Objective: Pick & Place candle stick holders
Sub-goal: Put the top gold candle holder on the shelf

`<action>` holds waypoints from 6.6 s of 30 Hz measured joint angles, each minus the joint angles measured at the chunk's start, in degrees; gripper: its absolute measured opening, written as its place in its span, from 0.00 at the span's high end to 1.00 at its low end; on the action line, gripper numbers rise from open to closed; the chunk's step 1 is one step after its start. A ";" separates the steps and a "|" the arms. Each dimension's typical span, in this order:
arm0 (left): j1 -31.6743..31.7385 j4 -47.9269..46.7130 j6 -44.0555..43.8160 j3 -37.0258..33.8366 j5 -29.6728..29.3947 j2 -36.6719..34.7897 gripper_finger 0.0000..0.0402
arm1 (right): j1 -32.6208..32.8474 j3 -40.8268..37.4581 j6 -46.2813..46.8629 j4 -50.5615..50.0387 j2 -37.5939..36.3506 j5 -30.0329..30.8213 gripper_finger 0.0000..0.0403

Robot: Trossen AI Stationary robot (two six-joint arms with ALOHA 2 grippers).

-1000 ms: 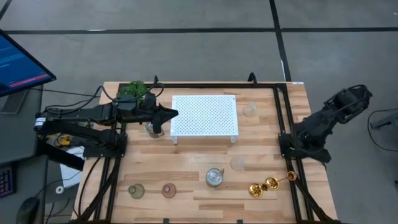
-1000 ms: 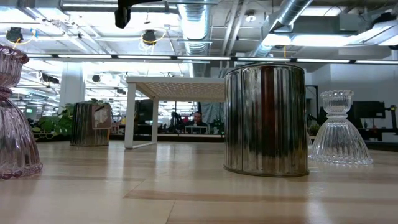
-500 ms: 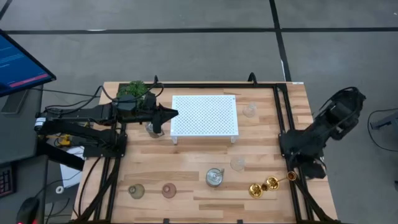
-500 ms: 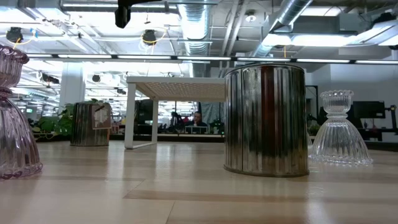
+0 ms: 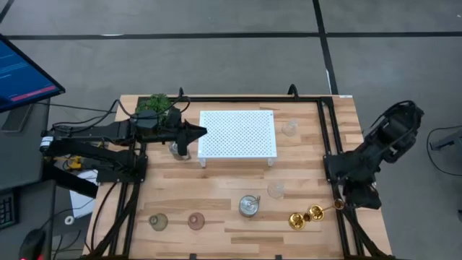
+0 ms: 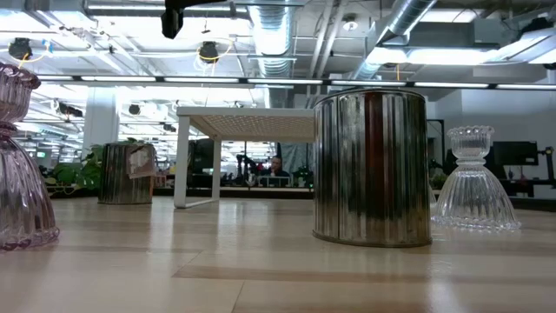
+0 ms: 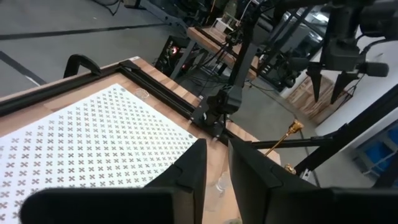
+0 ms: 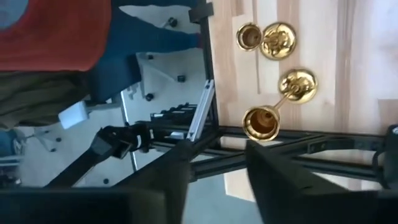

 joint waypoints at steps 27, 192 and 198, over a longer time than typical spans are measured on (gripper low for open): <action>0.00 0.00 0.36 0.02 0.01 0.00 0.69 | 8.56 -9.37 2.29 -0.02 1.43 5.90 0.44; 0.00 2.40 -0.75 0.02 3.85 0.00 0.64 | -19.02 -16.65 -26.64 0.02 1.02 21.75 0.67; 0.00 2.40 -0.75 0.02 3.85 0.00 0.64 | -26.00 -16.65 -32.92 0.02 1.02 21.66 0.69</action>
